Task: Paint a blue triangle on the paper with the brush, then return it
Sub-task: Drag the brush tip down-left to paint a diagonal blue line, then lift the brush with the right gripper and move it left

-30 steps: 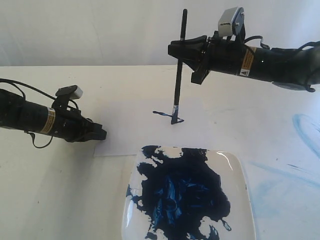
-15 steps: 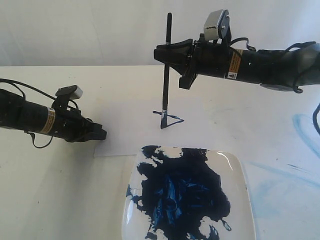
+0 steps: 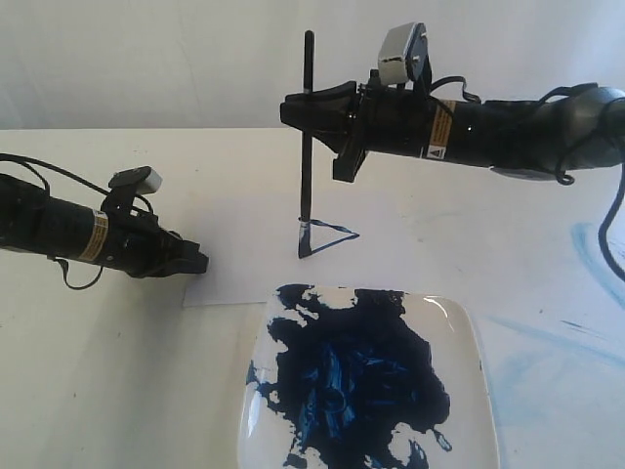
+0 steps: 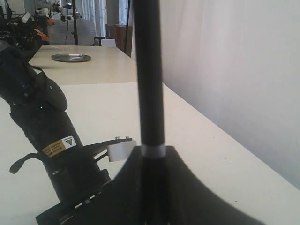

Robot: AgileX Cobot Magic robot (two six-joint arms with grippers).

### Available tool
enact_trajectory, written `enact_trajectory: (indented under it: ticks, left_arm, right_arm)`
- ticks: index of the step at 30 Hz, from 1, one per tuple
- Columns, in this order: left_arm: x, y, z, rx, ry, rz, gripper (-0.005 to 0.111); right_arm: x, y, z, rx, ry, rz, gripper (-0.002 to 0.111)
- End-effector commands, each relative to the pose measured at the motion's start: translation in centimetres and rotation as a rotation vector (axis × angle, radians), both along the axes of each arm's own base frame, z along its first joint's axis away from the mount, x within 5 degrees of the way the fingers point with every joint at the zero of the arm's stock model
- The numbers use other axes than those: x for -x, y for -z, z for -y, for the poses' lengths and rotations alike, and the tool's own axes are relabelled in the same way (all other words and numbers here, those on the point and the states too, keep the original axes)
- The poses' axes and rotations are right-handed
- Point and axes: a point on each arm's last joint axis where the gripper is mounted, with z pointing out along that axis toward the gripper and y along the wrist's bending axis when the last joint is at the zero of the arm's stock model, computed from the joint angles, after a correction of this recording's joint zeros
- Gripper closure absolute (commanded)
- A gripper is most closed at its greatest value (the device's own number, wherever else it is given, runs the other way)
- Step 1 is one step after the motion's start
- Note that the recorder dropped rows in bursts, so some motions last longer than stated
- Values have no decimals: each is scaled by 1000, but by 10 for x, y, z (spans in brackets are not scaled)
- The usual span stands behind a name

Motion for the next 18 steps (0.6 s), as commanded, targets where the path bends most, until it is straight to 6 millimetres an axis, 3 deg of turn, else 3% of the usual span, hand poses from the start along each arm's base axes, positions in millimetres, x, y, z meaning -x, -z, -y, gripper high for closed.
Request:
enact_trajectory:
  ticks: [1,7,18]
  left_arm:
    - [0,0,0,-15,7,6,107]
    - [0,0,0,-15,7,6,107]
    - [0,0,0,-15,7,6,107]
  right_arm:
    - [6,1,-8,-15,-28,-9,108]
    - [11,0,-17,-26,-44,-8,108]
    - [8,-8,-16,-39,-36,13,108]
